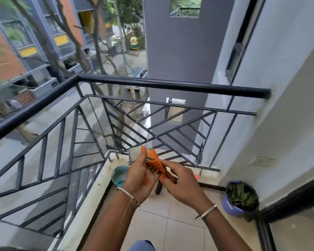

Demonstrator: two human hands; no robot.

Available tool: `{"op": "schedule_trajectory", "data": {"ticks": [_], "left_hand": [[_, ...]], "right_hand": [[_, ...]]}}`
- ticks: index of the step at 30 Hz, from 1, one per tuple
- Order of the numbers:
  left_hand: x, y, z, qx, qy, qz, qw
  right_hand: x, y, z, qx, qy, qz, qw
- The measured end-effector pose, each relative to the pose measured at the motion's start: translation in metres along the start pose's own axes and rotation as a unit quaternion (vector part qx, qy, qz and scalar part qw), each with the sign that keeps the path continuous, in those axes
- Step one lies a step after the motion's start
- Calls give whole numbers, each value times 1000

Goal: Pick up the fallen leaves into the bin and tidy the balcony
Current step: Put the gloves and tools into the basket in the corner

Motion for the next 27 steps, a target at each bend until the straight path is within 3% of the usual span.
{"op": "schedule_trajectory", "data": {"ticks": [7, 9, 12, 15, 19, 23, 27], "left_hand": [[-20, -30, 46, 11, 56, -7, 998], [-11, -46, 76, 117, -6, -33, 993], [12, -77, 123, 292, -102, -86, 947], [33, -95, 150, 365, -119, -88, 919], [59, -105, 176, 288, -120, -41, 949], [84, -127, 194, 209, -169, -32, 963], [106, -157, 206, 209, -181, -77, 958]], "right_hand": [[24, -8, -52, 41, -7, -28, 999], [35, -18, -71, 88, 16, -74, 993], [57, -30, -97, 190, 46, -144, 970], [85, -31, -119, 280, 41, -196, 939], [122, -16, -150, 346, 42, -230, 909], [157, -10, -168, 331, 17, -224, 916], [186, 2, -174, 299, 7, -182, 937]]}}
Point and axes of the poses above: each hand's wrist, its own x-axis towards the middle knuckle, its own z-axis out of the back of the hand, y = z × x, the point moved 8 cm from there along x, towards the middle knuckle, and after that the axes turned 3 degrees about x, right-handed, at the moved point
